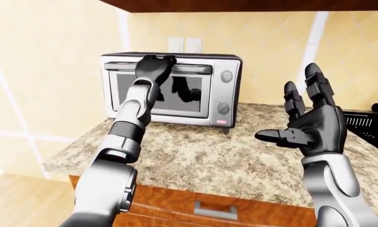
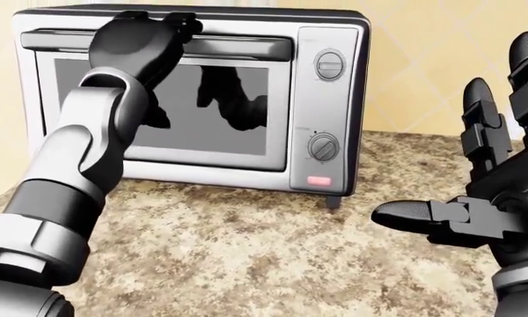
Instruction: Open the toaster oven door.
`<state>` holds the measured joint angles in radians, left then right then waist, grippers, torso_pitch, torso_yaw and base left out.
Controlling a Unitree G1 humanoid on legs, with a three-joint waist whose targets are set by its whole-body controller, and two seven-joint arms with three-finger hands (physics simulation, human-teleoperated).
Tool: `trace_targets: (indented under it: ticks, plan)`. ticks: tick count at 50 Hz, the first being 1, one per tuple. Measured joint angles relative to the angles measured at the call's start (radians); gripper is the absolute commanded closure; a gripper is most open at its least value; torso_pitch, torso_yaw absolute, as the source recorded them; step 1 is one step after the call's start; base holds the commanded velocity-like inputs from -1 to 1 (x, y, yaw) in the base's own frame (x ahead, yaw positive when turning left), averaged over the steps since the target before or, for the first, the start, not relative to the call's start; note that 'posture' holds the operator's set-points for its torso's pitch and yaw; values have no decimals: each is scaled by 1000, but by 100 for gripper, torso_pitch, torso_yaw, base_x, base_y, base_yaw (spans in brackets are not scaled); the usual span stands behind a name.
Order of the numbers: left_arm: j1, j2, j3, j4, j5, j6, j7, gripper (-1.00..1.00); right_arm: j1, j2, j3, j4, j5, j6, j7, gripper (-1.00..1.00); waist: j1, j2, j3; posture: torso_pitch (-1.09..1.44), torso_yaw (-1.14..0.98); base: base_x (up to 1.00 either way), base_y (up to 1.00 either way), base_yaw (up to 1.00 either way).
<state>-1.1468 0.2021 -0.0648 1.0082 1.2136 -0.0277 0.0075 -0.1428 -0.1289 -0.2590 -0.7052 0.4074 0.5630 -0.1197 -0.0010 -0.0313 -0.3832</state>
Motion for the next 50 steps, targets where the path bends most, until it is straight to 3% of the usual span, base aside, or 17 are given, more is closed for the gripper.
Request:
trace_targets:
  ticks: [21, 50]
  plan:
    - [135, 5, 29, -307, 29, 74, -114, -6, 4, 1, -1, 17, -1, -14, 2, -100, -11, 10, -12, -54, 0, 0, 0, 0]
    - [516, -10, 51, -921, 102, 140, -333, 5, 11, -2, -11, -2, 9, -12, -8, -100, -7, 20, -15, -54, 0, 0, 0, 0]
